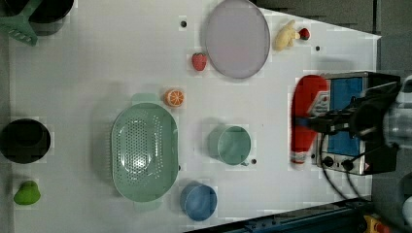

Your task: Pick Ketchup from the table and place it in strainer.

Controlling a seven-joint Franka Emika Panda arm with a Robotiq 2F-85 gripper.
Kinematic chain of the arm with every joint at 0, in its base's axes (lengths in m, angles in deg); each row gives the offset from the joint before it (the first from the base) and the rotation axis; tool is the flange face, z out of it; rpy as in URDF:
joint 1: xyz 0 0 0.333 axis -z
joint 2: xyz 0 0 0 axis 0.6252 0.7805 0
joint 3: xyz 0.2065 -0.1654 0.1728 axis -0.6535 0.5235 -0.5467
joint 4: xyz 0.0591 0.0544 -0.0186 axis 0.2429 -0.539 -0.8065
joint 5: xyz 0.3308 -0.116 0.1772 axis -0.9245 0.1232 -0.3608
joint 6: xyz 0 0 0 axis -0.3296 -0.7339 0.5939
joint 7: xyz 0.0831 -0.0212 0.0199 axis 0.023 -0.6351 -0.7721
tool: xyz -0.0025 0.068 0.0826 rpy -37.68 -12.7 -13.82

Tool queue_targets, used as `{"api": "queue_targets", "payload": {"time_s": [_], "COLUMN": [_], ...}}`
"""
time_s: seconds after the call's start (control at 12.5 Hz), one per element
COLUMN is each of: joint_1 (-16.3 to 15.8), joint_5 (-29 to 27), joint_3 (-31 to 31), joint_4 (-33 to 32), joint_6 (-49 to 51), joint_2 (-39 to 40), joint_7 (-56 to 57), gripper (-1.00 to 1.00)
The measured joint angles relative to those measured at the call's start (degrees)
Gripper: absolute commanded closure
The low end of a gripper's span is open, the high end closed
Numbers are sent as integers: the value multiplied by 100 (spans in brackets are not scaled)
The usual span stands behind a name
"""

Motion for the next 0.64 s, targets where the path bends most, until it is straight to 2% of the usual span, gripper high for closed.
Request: {"api": "queue_targets", "payload": {"time_s": [0.32,0.64], "joint_1": [-135,-340], "joint_5": [-11,43], "joint_3": [-1221,-1957], "joint_4": [-56,-78], "joint_6": [-509,-1975], "joint_2": [731,1993], "joint_7": [-1624,-3068], "gripper": [-22,-22]}}
